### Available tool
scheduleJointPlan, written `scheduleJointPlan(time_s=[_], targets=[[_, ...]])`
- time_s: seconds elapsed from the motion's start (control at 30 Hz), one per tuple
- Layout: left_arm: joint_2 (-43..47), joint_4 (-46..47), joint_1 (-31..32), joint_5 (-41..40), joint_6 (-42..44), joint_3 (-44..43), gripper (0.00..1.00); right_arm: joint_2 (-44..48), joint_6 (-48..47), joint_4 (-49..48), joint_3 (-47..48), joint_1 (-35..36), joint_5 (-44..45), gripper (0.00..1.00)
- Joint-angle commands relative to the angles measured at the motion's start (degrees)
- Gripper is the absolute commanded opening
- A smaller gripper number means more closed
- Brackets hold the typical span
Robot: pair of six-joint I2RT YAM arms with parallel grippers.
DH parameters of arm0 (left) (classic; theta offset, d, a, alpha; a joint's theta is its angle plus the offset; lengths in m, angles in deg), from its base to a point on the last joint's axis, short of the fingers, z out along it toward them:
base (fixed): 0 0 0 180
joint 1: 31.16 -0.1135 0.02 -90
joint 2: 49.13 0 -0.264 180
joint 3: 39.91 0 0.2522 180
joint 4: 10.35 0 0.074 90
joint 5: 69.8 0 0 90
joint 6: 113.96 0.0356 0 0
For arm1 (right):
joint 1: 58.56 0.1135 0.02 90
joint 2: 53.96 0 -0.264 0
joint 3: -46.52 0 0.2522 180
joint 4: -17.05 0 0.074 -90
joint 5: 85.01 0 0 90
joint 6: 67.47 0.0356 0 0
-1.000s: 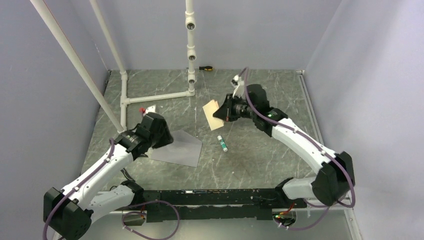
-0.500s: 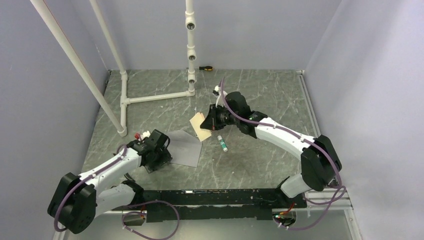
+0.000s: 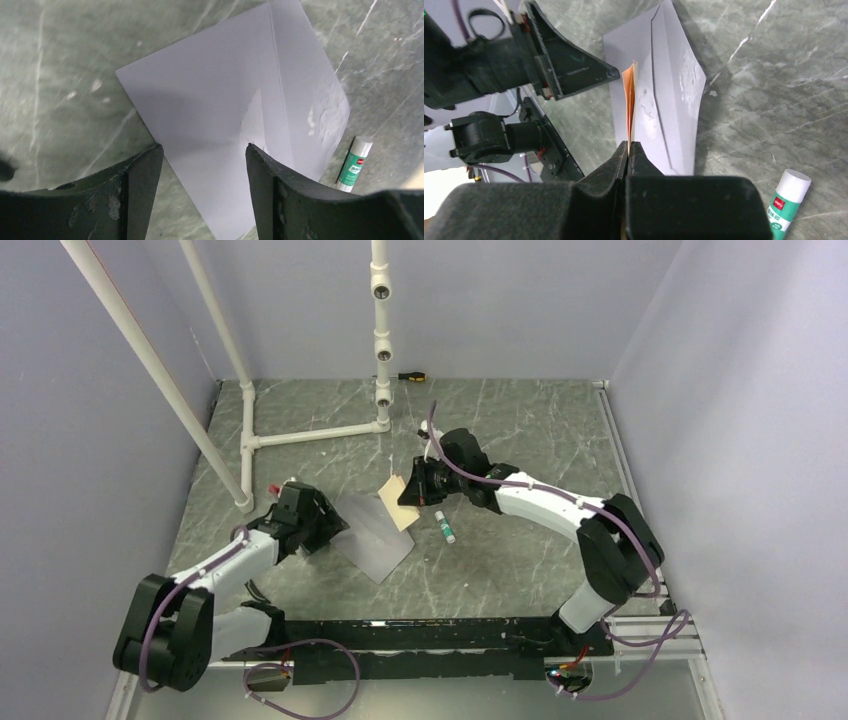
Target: Place the letter into the envelope and seal it
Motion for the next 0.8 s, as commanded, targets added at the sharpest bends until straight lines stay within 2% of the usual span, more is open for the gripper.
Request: scheduleJointPlan(time_s=[0.0,0.17,0.3,0.57,0.77], targets=[[-6.02,3.97,-3.05,7.06,8.49,-2.07,0.69,-3.58,-0.59,-2.52,2.76,0.20,-0.56,0.00],[-14.31,5.75,-5.73,16.61,14.96,-7.34,0.66,-8.00,-0.31,-0.49,5.29,0.37,-0.17,0.00],[-18.06,2.28,-6.31,22.91,17.05,-11.68,0.62,-9.94,0.65,1.83,6.30,0.84,1.11,0.00],[-8.09,-8.31,-6.31,16.06,11.72,-9.65,0.67,-11.42,8.07,2.80,3.95,1.94,5.74,0.00],[-4.22,-12.23,-6.22,18.79,8.20,-6.53,0.59,-10.98,12.90,4.31,2.47,3.42,12.28,0.00]])
